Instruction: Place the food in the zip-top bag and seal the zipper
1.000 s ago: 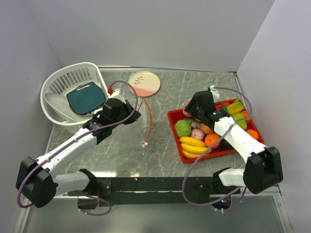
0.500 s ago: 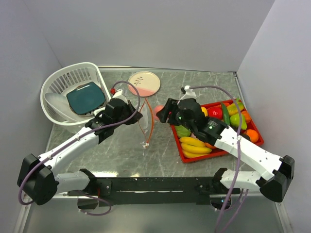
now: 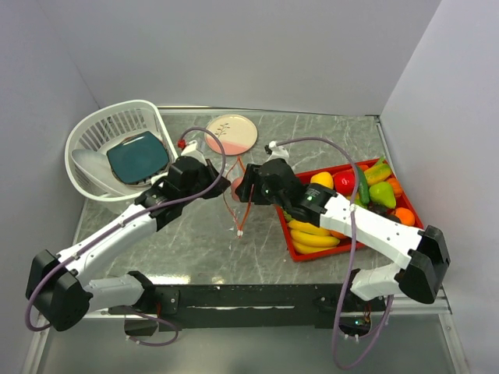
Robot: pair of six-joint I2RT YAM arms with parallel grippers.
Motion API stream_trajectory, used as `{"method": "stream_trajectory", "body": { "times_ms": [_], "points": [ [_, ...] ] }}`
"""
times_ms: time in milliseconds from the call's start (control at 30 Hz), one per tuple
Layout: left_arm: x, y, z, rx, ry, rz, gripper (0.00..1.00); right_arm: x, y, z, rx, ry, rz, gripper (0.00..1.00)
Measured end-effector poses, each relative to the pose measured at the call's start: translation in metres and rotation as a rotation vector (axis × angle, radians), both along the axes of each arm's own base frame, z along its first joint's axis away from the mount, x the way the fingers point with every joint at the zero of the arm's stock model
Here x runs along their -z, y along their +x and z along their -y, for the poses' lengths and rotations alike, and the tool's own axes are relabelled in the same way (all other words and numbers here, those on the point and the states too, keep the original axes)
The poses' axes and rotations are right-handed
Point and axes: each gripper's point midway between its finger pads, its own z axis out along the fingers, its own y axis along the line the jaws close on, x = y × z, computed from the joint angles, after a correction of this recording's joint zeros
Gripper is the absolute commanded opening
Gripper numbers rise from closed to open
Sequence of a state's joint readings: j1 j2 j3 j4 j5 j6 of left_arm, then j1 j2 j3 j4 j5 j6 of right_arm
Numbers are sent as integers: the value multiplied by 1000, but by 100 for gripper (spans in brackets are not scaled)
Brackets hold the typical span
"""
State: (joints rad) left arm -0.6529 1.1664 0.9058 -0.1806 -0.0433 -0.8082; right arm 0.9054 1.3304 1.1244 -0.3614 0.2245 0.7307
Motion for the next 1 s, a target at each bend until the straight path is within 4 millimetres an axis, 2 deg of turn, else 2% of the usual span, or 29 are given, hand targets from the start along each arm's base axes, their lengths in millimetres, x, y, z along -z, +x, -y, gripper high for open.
{"method": "stream_trajectory", "body": {
  "times_ms": [67, 100, 200, 367, 533, 633, 733, 767, 833, 933, 1000],
  "points": [
    [-2, -3, 1, 4, -2, 2, 1, 5, 0, 1, 2, -17, -10, 71],
    [-3, -4, 2, 7, -2, 4, 1, 7, 0, 1, 1, -25, -13, 82],
    [-6, -7, 7, 21, -6, 8, 1, 10, -1, 2, -2, -41, -18, 94],
    [-6, -9, 9, 23, -10, 6, 1, 5, 0, 6, -4, -46, 2, 97],
    [-8, -7, 7, 6, -9, 3, 1, -8, -1, 17, 20, -42, 32, 95],
    [-13, -6, 7, 1, -14, 11, 1, -21, 0, 28, 43, -23, 57, 88],
    [-16, -5, 8, 0, -16, 16, 1, -28, 4, 40, 65, 3, 73, 76],
    [-16, -5, 8, 0, -16, 16, 1, -27, 5, 41, 66, 7, 72, 69],
    [-17, -5, 8, 0, -17, 18, 1, -21, 7, 41, 61, 6, 56, 65],
    [-18, -4, 8, 0, -18, 20, 1, -8, 10, 28, 32, 5, 26, 63],
    [-18, -4, 7, -3, -13, 18, 1, 7, 12, 18, 9, -7, -4, 53]
  ]
}}
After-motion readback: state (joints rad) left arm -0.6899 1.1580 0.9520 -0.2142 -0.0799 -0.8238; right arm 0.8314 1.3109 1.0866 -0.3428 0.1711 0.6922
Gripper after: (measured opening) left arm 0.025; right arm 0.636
